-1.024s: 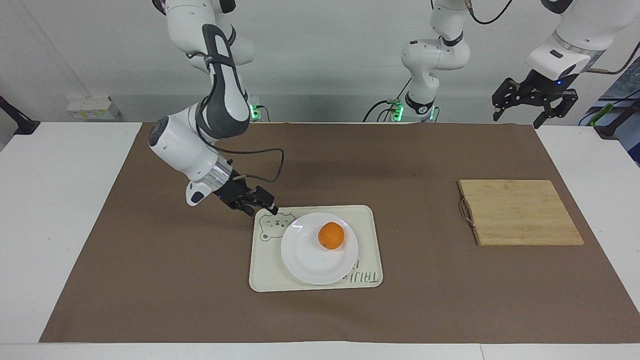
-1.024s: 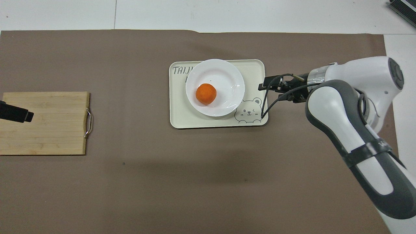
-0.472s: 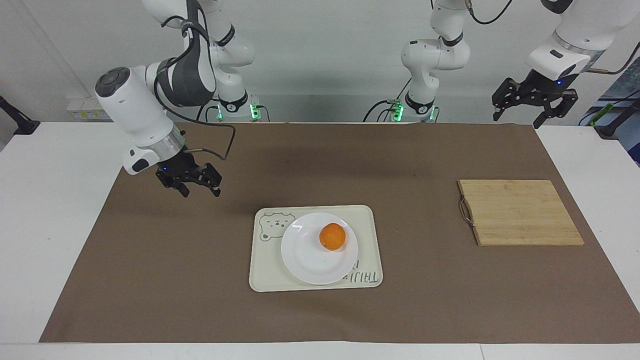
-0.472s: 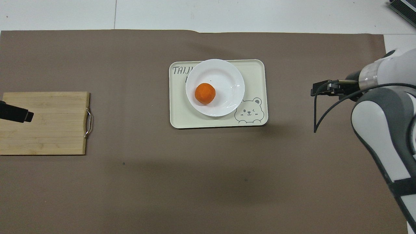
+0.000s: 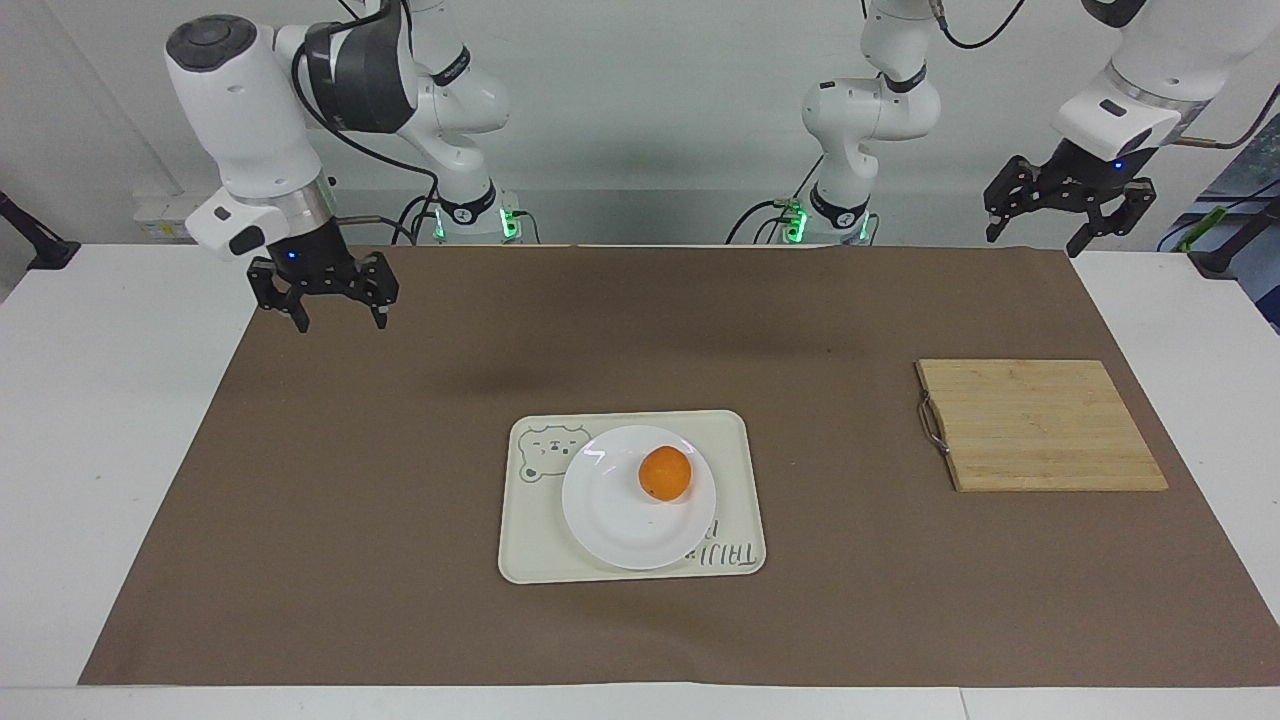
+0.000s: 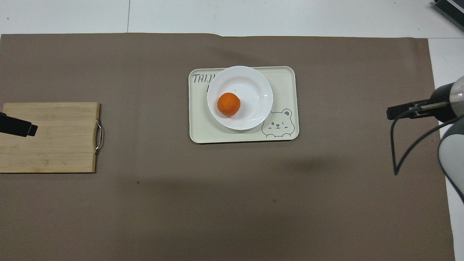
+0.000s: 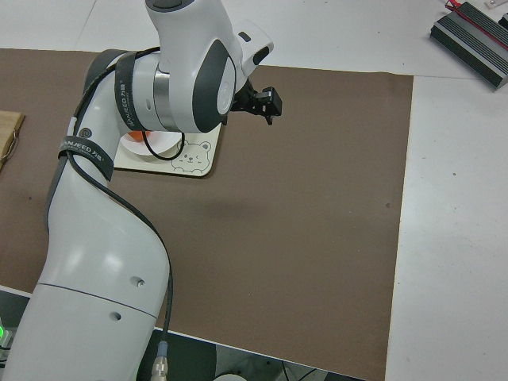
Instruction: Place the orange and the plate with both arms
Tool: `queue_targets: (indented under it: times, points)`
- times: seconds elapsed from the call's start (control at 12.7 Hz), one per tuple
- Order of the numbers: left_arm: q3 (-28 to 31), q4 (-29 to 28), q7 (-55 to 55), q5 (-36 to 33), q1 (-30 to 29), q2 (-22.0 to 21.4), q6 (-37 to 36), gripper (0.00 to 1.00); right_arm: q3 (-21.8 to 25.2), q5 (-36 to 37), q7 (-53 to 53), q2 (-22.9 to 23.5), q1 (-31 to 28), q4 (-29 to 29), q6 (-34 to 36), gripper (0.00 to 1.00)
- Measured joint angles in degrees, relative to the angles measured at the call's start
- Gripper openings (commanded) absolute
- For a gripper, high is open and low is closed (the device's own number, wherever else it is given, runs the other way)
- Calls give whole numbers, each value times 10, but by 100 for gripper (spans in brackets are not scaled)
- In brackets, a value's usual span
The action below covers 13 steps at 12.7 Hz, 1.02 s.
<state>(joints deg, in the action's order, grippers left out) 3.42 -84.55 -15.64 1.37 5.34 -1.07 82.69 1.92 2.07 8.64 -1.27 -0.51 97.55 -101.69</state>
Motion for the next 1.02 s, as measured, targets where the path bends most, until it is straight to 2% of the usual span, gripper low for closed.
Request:
queue_targets:
  times: [0.16,0.47,0.71,1.02]
  points:
    - [0,0,0,0,0,0,0,100,3,0,16,0,-12,-30,38,100]
    - [0,0,0,0,0,0,0,100,-7,0,-36,-5,-4,-50,84,100]
    - [0,0,0,0,0,0,0,100,-8,0,-37,-11,-4,-96,143,100]
    - [0,0,0,0,0,0,0,100,-8,0,-33,-20,-4,-94,150,100]
